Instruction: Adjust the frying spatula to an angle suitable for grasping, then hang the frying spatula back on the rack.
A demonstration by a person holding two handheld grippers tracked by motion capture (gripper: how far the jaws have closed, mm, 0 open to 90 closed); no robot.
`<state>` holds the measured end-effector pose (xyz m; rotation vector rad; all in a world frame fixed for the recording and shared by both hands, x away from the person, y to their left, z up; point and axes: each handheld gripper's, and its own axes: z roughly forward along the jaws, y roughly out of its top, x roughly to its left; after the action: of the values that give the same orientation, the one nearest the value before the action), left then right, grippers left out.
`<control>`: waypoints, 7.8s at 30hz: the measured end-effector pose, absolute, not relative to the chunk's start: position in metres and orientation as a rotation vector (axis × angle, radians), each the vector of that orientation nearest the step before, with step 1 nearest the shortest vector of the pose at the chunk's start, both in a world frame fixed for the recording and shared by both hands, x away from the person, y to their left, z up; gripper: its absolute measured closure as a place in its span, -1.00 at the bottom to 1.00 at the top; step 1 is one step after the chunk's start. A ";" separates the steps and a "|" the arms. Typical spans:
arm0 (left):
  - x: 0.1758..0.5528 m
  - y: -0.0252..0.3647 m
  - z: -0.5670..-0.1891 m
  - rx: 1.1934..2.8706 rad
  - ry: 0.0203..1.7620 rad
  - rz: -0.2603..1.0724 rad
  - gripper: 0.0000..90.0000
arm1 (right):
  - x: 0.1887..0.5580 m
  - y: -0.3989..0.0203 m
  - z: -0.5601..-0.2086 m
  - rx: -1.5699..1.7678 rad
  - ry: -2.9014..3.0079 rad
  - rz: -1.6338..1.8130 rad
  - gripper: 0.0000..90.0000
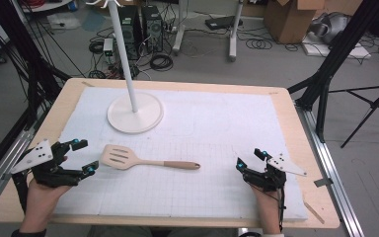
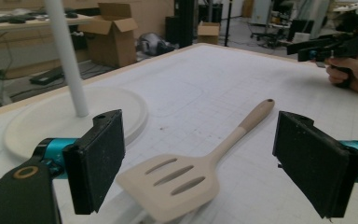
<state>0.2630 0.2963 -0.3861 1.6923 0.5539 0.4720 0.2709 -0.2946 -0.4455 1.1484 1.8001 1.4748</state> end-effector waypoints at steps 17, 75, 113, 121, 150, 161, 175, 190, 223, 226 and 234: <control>0.301 0.232 -0.374 1.847 0.418 0.356 -0.62 | 0.270 -0.294 -0.445 1.147 1.807 1.470 -0.55; 0.364 0.133 -0.411 2.558 0.120 0.115 0.29 | 0.271 -0.293 -0.445 1.140 1.821 1.464 -0.55; 0.364 0.132 -0.410 2.561 0.138 0.132 0.73 | 0.272 -0.293 -0.446 1.142 1.829 1.463 -0.55; 0.351 0.142 -0.388 2.450 0.177 0.184 0.73 | 0.272 -0.293 -0.446 1.146 1.826 1.466 -0.55; 0.261 0.193 -0.368 1.824 0.397 0.468 0.73 | 0.271 -0.291 -0.445 1.135 1.827 1.445 -0.51; 0.254 0.200 -0.375 1.716 0.408 0.520 0.73 | 0.270 -0.292 -0.441 1.146 1.826 1.473 -0.50; 0.251 0.198 -0.371 1.661 0.399 0.544 0.73 | 0.264 -0.263 -0.394 0.976 1.840 1.584 -0.50; 0.253 0.196 -0.373 1.639 0.401 0.548 0.73 | 0.267 -0.238 -0.367 0.893 1.869 1.618 -0.50; 0.237 0.161 -0.379 1.548 0.373 0.661 0.73 | 0.265 -0.113 -0.319 0.675 1.962 1.948 -0.35; 0.236 0.159 -0.380 1.551 0.375 0.676 0.73 | 0.266 -0.108 -0.319 0.686 1.956 1.982 -0.22; 0.233 0.154 -0.380 1.527 0.363 0.697 0.73 | 0.265 -0.099 -0.311 0.704 1.942 2.025 0.09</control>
<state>0.2332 0.1542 -0.3799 1.5271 0.3628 0.6973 0.2652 -0.0992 -0.3115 0.7044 1.9416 2.0248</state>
